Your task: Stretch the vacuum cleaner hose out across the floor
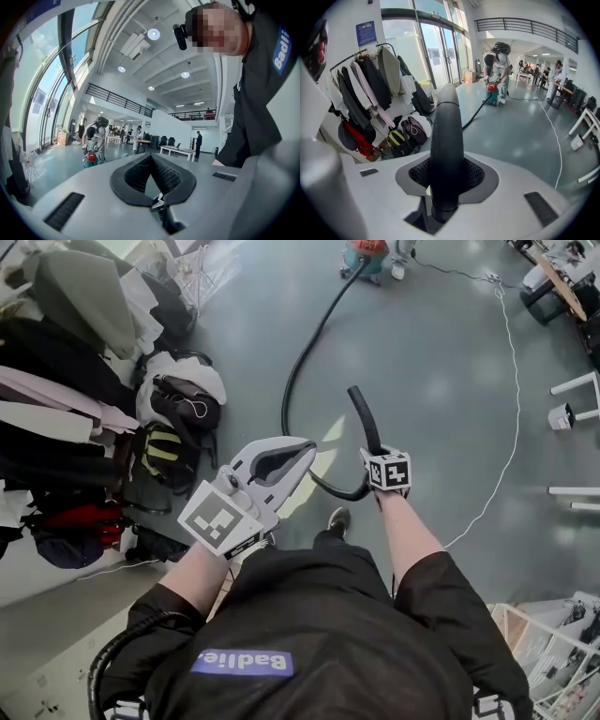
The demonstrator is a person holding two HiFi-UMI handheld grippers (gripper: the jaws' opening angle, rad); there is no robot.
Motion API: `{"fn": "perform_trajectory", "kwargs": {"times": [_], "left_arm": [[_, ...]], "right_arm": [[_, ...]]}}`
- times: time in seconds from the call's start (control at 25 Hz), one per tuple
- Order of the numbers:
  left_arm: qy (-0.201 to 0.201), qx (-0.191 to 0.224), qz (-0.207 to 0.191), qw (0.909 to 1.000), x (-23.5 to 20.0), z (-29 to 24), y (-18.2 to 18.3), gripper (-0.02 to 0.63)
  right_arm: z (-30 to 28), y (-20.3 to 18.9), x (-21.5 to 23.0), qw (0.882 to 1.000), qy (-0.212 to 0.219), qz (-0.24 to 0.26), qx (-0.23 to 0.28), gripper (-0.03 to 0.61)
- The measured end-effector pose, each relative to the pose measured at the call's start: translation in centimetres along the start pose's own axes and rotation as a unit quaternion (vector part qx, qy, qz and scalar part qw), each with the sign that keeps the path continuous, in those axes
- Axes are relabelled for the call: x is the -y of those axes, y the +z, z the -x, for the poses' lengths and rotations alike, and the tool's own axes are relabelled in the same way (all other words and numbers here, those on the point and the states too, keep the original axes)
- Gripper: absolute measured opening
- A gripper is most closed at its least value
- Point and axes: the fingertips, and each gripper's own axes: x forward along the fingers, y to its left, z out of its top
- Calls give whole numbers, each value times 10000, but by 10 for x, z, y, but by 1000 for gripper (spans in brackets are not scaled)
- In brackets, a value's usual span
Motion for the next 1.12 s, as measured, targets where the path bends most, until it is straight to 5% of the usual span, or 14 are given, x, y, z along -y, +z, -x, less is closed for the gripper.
{"fn": "perform_trajectory", "kwargs": {"times": [0.24,0.48,1.12], "left_arm": [[-317,-46,210,9993,6,90,-19,-2],[-189,-51,15,9998,15,138,-27,-2],[1188,-193,26,9927,150,127,-53,-2]], "right_arm": [[27,-15,-80,9988,-201,-386,233,133],[50,-53,-120,9983,-88,-535,221,133],[100,-175,-87,9941,937,-445,324,132]]}}
